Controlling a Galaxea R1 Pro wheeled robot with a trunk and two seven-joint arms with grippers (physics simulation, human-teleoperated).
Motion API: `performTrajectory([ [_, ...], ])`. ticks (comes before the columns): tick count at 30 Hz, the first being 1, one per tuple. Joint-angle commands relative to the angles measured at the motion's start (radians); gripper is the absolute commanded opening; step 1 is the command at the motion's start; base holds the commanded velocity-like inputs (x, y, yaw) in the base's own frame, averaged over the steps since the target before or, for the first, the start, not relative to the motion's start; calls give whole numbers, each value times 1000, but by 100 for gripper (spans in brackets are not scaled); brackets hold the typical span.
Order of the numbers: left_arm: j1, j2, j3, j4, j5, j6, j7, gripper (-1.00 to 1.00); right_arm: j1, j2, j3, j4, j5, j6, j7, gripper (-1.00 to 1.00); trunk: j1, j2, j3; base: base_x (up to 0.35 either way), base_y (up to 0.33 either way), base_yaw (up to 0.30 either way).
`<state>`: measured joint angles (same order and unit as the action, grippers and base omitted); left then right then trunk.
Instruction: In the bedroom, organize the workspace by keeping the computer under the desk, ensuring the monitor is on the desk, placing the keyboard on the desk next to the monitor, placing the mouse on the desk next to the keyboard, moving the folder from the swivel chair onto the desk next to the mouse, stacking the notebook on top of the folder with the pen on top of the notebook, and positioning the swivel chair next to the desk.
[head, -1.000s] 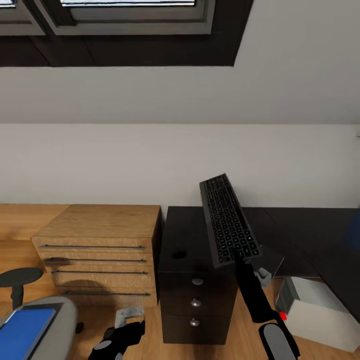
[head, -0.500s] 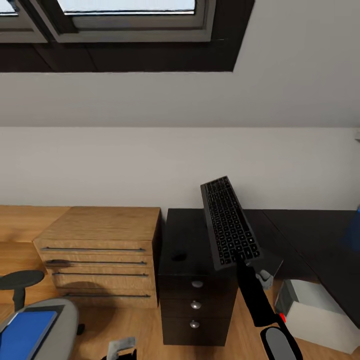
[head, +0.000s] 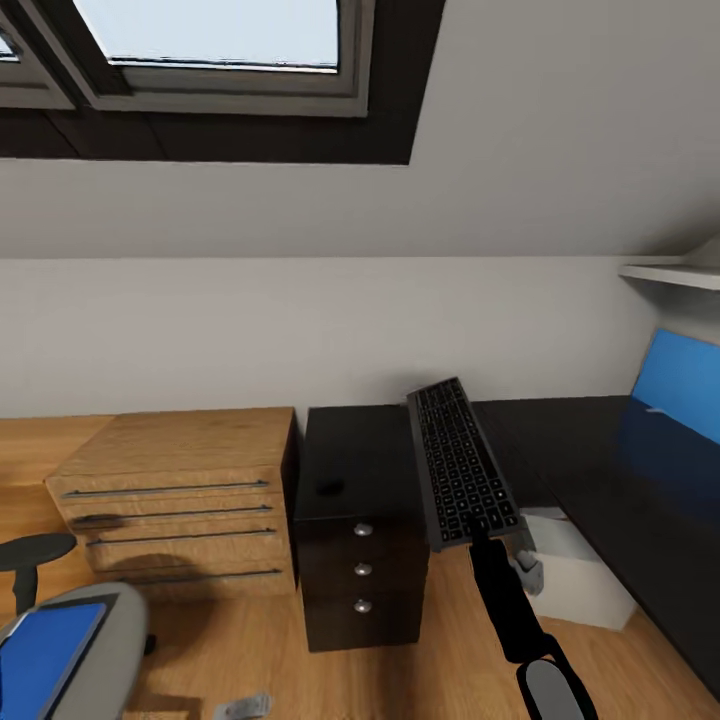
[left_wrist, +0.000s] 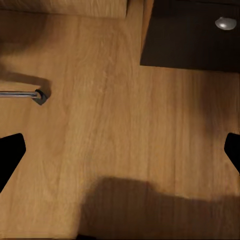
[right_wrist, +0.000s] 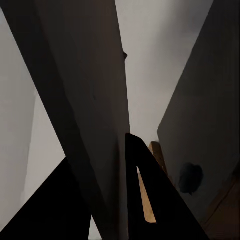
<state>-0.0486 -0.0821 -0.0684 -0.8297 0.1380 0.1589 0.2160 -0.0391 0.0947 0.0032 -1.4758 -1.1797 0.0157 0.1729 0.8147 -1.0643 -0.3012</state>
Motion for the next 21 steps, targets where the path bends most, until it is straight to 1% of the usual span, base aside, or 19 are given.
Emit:
performTrajectory([
  [1, 0, 1, -4, -2, 10, 4, 8, 100, -1, 0, 0, 0, -12, 2, 3, -100, -4, 6, 2, -204, 0, -261],
  [7, 0, 1, -4, 0, 9, 3, 8, 100, -1, 0, -1, 0, -11, 1, -12, -100, -4, 6, -1, -62, 0, -262],
  [9, 0, 1, -5, 0, 9, -7, 8, 100, -1, 0, -1, 1, -11, 1, -14, -100, -4, 6, -1, -13, 0, -262],
  [10, 0, 1, -5, 0, 9, -29, 8, 100, -1, 0, -1, 2, -11, 1, -15, -100, -4, 6, -2, -7, 0, -262],
  [13, 0, 1, -6, 30, 10, -136, 7, 100, -1, 0, -3, 3, -11, 1, -16, -100, -4, 6, -3, -12, 22, -262],
  [15, 0, -1, -8, 51, 9, -169, 8, 100, -1, 0, -3, 3, -11, 1, -18, -100, -4, 6, -4, -75, 129, -262],
  [18, 0, -2, -10, 68, 8, -193, 8, 100, -1, 0, -3, 3, -9, -11, -27, -100, -4, 6, -5, -133, 211, -262],
  [21, 0, -2, -10, 73, 8, -199, 9, 100, -1, -1, -2, 3, -7, -36, -33, -100, -4, 6, -6, -160, 255, -262],
])
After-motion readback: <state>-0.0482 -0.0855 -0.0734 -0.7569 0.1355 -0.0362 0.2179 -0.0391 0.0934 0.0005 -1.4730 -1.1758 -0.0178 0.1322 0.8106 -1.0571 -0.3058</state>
